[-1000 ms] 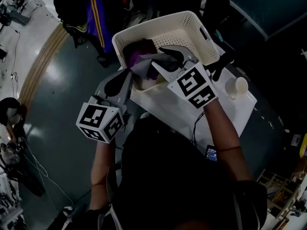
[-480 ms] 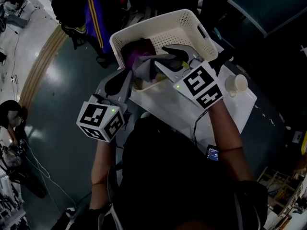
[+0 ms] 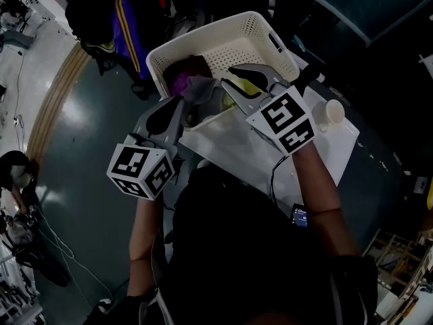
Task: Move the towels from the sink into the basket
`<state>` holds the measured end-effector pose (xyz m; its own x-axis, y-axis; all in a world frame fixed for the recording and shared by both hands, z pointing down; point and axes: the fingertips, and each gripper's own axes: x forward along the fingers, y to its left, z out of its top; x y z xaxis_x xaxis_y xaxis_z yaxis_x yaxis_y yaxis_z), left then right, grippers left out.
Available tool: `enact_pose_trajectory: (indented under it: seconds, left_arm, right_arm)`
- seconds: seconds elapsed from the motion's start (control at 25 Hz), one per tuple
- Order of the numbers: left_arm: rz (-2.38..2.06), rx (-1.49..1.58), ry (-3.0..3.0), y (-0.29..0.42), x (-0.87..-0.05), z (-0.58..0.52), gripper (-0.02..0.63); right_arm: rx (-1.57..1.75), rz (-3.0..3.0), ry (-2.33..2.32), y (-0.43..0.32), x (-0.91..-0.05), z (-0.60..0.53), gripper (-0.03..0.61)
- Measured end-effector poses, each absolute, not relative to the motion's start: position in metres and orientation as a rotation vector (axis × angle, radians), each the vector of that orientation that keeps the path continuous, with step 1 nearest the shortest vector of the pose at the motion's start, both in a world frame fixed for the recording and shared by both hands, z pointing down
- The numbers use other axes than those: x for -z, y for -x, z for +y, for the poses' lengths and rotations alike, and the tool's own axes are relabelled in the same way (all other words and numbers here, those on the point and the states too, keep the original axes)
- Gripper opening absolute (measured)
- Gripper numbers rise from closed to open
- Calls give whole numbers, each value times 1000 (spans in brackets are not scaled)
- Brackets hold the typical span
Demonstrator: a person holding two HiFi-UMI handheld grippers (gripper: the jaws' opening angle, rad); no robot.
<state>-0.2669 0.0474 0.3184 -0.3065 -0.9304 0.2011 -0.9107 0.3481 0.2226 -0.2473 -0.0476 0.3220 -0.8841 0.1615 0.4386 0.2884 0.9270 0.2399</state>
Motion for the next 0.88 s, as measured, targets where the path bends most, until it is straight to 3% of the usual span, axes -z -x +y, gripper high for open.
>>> enact_pose_trajectory:
  seconds: [0.2,0.88]
  left_arm:
    - [-2308,96,-1662,264,-317,39,5]
    - [-2183,62,-1852,234,-309,-6,5]
  right_arm:
    - [365,-2696,263,238,-321,-58,0]
    - [142,-2769,-1,184,-318,-97,-2]
